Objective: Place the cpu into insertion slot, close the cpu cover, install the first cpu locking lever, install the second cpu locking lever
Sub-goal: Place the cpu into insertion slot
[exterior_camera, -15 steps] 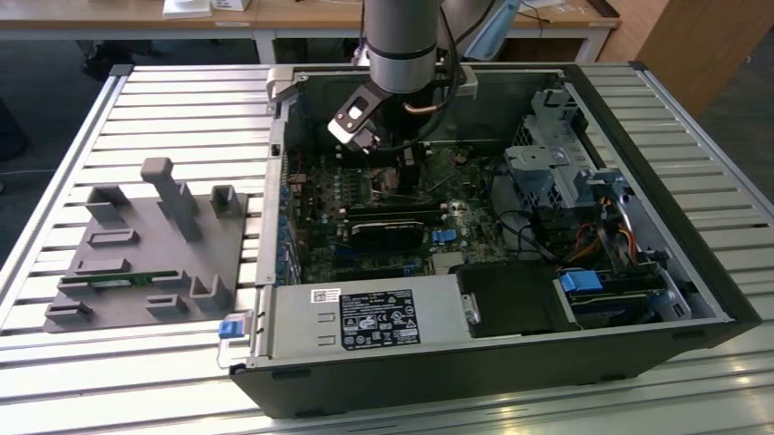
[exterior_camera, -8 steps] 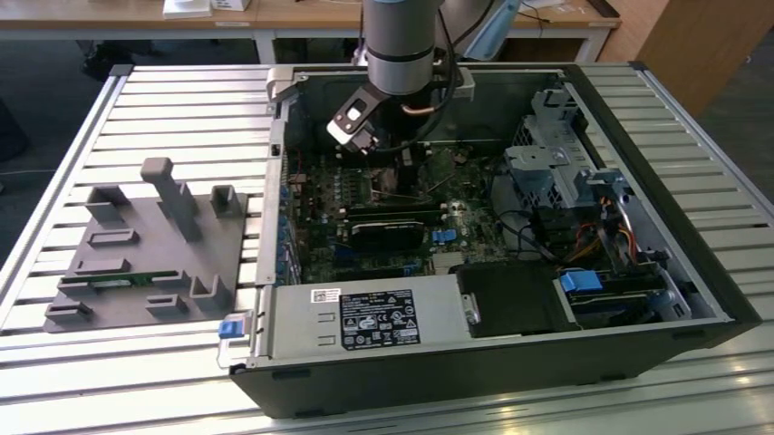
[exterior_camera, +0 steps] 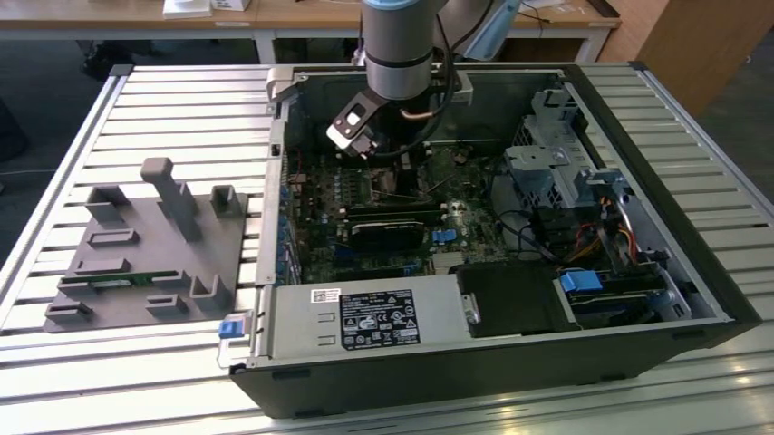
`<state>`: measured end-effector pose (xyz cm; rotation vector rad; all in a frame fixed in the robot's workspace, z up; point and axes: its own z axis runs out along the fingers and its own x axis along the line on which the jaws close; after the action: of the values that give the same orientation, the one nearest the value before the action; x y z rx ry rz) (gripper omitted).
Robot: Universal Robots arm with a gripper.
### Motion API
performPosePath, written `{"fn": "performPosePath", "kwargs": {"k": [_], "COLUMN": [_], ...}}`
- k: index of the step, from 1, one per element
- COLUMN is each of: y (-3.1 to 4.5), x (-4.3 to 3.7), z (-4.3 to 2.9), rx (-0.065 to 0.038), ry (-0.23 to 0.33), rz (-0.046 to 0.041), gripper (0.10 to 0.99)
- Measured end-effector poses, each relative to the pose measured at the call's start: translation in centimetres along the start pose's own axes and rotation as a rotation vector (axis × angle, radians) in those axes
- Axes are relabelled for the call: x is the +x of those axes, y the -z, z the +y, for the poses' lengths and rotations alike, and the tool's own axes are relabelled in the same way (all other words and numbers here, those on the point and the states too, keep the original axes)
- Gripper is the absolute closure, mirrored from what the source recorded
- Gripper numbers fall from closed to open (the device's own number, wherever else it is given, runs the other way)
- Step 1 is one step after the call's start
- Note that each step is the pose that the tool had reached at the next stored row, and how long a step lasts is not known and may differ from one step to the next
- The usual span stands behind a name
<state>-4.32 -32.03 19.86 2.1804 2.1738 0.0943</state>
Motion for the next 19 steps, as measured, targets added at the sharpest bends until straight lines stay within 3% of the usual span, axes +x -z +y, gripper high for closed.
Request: {"fn": "performPosePath", "kwargs": {"k": [19], "y": [-0.60], "x": [0.06], "z": [-0.12], "rx": [0.000], "ry": [0.013], "rz": [0.0010], "gripper": [0.545]}}
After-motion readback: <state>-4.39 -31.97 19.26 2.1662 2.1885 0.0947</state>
